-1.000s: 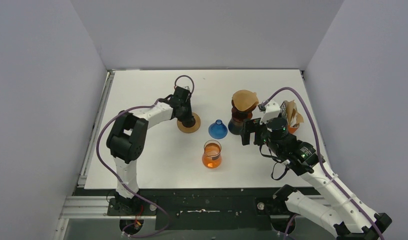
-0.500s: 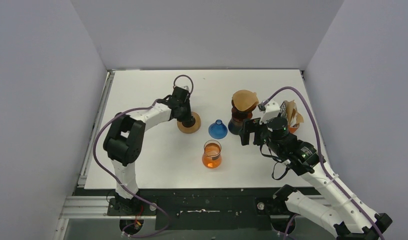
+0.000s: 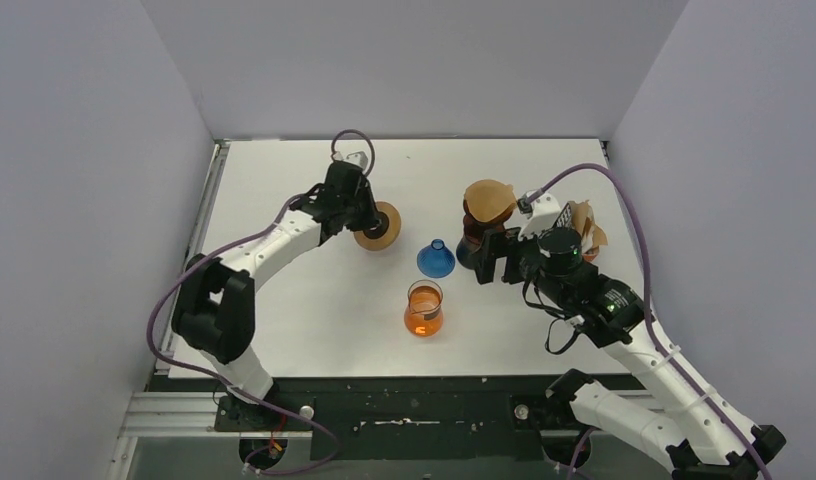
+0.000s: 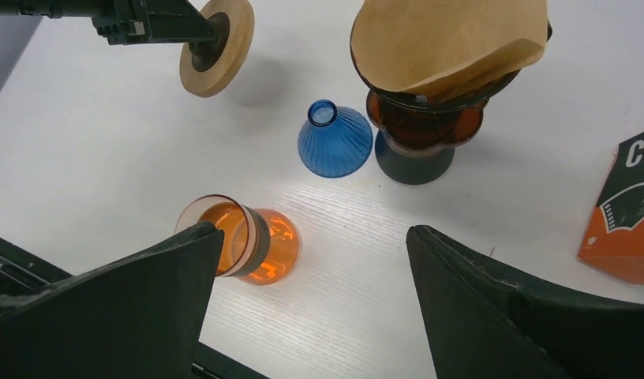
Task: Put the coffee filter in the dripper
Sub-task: Pick up the dripper holder from the center of the board.
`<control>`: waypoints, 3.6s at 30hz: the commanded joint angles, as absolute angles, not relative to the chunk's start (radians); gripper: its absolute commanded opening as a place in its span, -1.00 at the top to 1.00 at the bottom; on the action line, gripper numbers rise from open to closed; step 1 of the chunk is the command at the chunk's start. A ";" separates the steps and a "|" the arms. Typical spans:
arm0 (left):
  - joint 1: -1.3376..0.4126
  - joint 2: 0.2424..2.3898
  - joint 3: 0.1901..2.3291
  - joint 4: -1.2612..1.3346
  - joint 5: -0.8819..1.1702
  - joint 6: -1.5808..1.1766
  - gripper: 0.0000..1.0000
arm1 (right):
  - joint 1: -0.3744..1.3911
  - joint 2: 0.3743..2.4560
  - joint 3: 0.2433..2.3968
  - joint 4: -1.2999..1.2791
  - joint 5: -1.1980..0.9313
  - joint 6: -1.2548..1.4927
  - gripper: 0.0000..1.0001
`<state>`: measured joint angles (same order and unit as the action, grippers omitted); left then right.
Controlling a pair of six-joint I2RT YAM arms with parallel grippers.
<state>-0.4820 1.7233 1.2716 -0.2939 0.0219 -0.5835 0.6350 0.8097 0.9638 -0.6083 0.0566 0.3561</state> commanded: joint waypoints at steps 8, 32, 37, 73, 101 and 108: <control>-0.449 1.400 1.201 -0.198 0.168 -0.624 1.00 | 0.633 0.877 1.022 -0.392 -0.145 0.420 -0.77; -0.433 1.134 1.097 -0.179 0.460 -0.681 1.00 | 0.852 1.164 1.174 -0.166 -0.004 0.555 -0.62; -0.433 1.113 1.094 -0.183 0.472 -0.673 1.00 | 0.852 1.203 1.188 -0.134 0.032 0.605 -0.53; -0.431 1.096 1.060 -0.150 0.489 -0.661 1.00 | 0.854 1.292 1.161 0.018 -0.026 0.747 1.00; -0.414 1.047 1.091 -0.282 0.515 -0.675 -0.15 | 0.850 1.104 1.072 -0.043 0.055 0.104 1.00; -0.410 1.027 1.073 -0.265 0.563 -0.719 -0.20 | 0.852 1.044 1.023 -0.008 -0.077 -0.238 1.00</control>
